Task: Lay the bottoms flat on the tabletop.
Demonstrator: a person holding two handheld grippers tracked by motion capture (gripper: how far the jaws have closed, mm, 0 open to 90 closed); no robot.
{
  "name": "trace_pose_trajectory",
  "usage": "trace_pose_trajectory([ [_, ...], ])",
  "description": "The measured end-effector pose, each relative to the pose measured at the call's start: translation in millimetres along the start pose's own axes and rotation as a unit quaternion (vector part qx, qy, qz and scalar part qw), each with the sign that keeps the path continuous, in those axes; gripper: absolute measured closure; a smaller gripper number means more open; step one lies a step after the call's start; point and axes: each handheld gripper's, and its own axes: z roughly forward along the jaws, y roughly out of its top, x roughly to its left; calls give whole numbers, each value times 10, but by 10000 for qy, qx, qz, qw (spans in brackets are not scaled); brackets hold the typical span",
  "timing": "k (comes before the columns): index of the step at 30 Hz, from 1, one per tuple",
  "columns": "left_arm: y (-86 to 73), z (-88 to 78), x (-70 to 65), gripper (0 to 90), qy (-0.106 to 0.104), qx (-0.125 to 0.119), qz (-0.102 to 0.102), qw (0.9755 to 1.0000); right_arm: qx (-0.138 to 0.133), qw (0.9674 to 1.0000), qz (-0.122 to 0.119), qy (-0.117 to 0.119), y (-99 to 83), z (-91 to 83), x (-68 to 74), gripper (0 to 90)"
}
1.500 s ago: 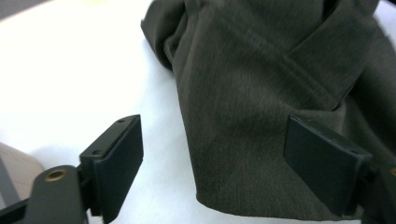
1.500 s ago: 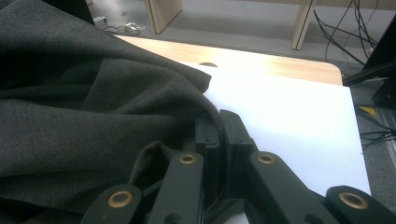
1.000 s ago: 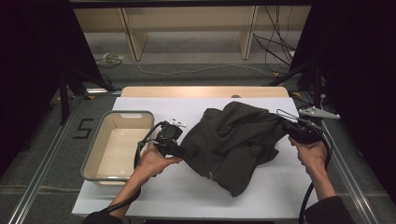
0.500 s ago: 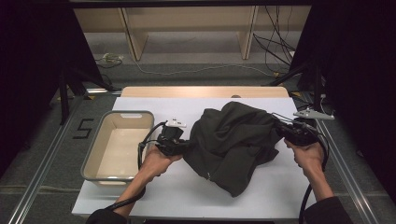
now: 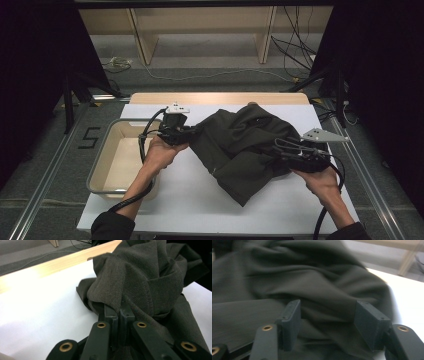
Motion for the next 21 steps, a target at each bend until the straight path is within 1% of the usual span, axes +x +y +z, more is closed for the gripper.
trace_pose_trajectory([
  [1, 18, 1, 10, 872, -2, -24, -39, 10000, -2, 9998, -77, 157, 12, -1, 73, 383],
  [3, 36, 7, 30, 872, -8, -48, -87, 10000, 13, 9993, -188, 316, 17, 14, 161, 371],
  [6, 30, 15, 64, 872, -25, -42, -161, 9999, 28, 9972, -171, 722, -14, 87, 268, 352],
  [7, 26, 18, 68, 872, -22, -38, -174, 9998, 62, 9966, -164, 801, -32, 118, 294, 346],
  [9, 16, 27, 74, 871, -26, -24, -205, 9998, 150, 9960, -256, 846, -66, 171, 365, 335],
  [11, 9, 36, 68, 870, -10, -2, -190, 9998, 242, 9947, -351, 941, -91, 228, 459, 322],
  [14, 4, 50, 59, 869, 7, -7, -215, 9998, 263, 9928, -429, 1091, -111, 308, 580, 305],
  [16, 2, 48, 59, 869, 13, 1, -219, 9998, 323, 9904, -511, 1242, -127, 364, 675, 301],
  [18, 3, 45, 61, 869, -1, 0, -231, 9997, 423, 9871, -571, 1437, -158, 403, 777, 301],
  [21, 3, 53, 55, 868, 9, -48, -245, 9997, 532, 9837, -692, 1572, -198, 452, 907, 295],
])
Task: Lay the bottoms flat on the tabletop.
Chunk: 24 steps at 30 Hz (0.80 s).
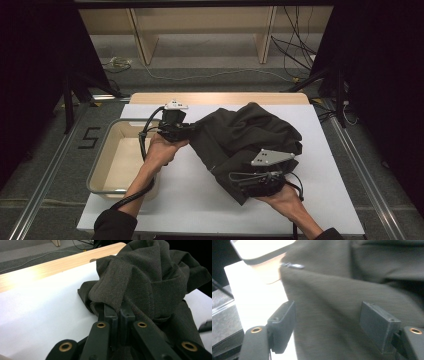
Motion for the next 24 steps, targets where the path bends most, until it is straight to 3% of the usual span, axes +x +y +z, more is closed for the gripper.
trace_pose_trajectory([
  [6, 19, -16, 9, 868, -99, -15, -53, 9999, 159, 9997, -150, 108, -19, 155, 113, 282],
  [11, 36, -22, 13, 868, -136, -43, -82, 9999, 224, 9995, -231, -6, -10, 252, 162, 308],
  [13, 49, -21, 11, 868, -175, -62, -108, 9998, 292, 9992, -214, -151, -8, 302, 155, 380],
  [15, 64, -13, 8, 866, -215, -105, -142, 9996, 330, 9990, -150, -255, -4, 348, 140, 512],
  [20, 100, 22, -33, 859, -301, -159, -87, 9994, 282, 9993, -18, -227, 65, 449, 64, 865],
  [24, 102, 77, -13, 765, -309, -264, -136, 9991, 241, 9994, 6, -230, 150, 569, 24, 882],
])
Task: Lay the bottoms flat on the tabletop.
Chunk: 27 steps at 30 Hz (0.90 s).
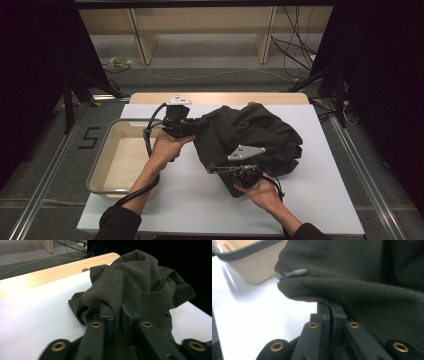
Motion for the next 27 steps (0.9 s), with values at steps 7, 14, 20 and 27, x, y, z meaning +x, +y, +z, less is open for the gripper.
trace_pose_trajectory([
  [7, -3, -71, 48, 425, 1133, -33, 57, 9935, -334, 9984, 440, -95, 174, 92, -212, 883],
  [14, -48, -219, -31, 318, 977, 12, -244, 9949, -577, 9941, 893, -208, 303, 46, -522, 876],
  [20, -170, -356, -127, 283, 1089, 14, -288, 9936, -570, 9930, 996, 289, 310, -33, -610, 631],
  [27, -287, -413, -237, 269, 965, 16, -318, 9948, -633, 9955, 635, 294, 343, -320, -590, 465],
])
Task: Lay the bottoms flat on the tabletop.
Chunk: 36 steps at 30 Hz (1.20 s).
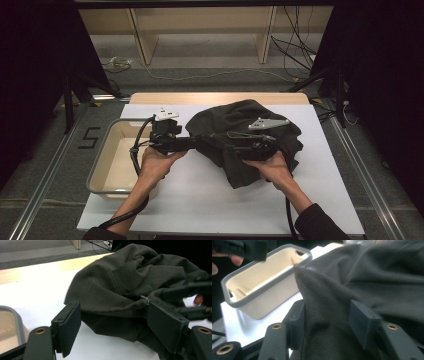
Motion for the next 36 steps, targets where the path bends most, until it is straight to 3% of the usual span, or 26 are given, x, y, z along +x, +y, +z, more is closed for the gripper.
trace_pose_trajectory([
  [3, -41, 3, -34, 259, 40, 12, 22, 10000, -84, 9999, -46, -85, 33, -113, -32, 428],
  [5, -70, 5, -35, 257, -67, 70, -75, 9999, -82, 9999, -11, -68, 30, -161, -54, 411],
  [8, -116, 11, -21, 252, -85, 149, -130, 9998, -184, 9997, 103, 111, 1, -260, -89, 395],
  [11, -183, 36, -16, 250, -168, 191, -278, 9993, -235, 9997, 18, -59, 19, -332, -122, 394],
  [14, -234, 53, -60, 249, -83, 215, -184, 9996, -211, 9996, 59, -195, -2, -346, -181, 385],
  [17, -275, 51, -92, 231, -57, 261, -156, 9995, -96, 9988, -79, -474, -39, -346, -229, 372],
  [19, -327, 48, -114, 221, -112, 311, -151, 9993, -94, 9986, -70, -518, -45, -359, -253, 371],
  [22, -435, 58, -134, 194, -284, 402, -318, 9983, -129, 9981, -28, -606, -55, -390, -293, 367],
  [29, -636, 190, -191, 169, -389, 525, -386, 9971, -191, 9963, 97, -832, -83, -471, -427, 350],
  [36, -754, 306, -313, 162, -582, 708, -304, 9953, -189, 9941, 156, -1060, -113, -512, -520, 338],
])
